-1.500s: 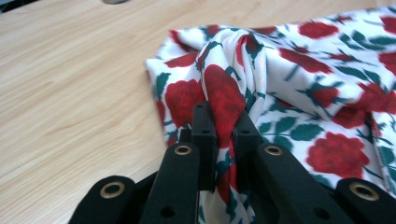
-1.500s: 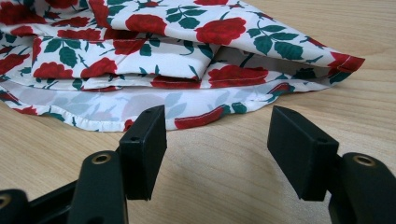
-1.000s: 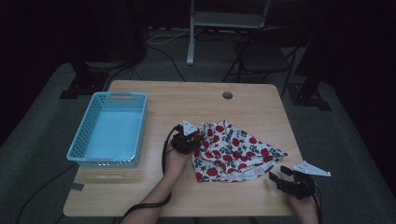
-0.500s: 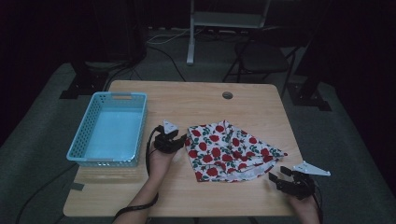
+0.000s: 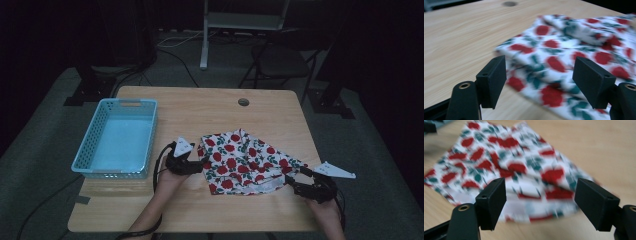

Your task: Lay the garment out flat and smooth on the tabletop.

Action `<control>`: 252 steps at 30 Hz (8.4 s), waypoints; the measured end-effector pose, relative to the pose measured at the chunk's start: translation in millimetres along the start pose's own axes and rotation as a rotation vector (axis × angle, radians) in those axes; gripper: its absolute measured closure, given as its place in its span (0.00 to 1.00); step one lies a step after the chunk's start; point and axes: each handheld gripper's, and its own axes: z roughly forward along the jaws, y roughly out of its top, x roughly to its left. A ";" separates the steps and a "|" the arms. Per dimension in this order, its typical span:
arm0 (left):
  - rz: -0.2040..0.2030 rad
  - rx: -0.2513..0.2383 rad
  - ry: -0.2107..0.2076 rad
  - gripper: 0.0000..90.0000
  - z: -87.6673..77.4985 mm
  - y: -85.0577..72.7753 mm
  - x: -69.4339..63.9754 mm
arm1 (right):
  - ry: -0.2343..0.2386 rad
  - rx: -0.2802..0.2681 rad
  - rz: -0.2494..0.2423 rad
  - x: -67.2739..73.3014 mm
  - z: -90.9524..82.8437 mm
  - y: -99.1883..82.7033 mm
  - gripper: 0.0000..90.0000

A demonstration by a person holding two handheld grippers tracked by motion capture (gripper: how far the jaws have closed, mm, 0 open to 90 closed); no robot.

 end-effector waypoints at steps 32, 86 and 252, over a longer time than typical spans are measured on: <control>0.299 0.193 -0.114 0.50 59.8 0.8 -57.2 | 0.066 0.224 -0.208 56.8 121.2 42.3 0.28; 0.325 0.257 -0.164 0.96 -11.6 -32.9 -45.1 | -0.078 0.177 -0.087 -10.4 99.5 87.9 0.89; 0.091 0.289 -0.300 0.88 -33.0 -43.4 -12.5 | 0.301 0.293 -0.056 13.6 46.2 -7.8 0.89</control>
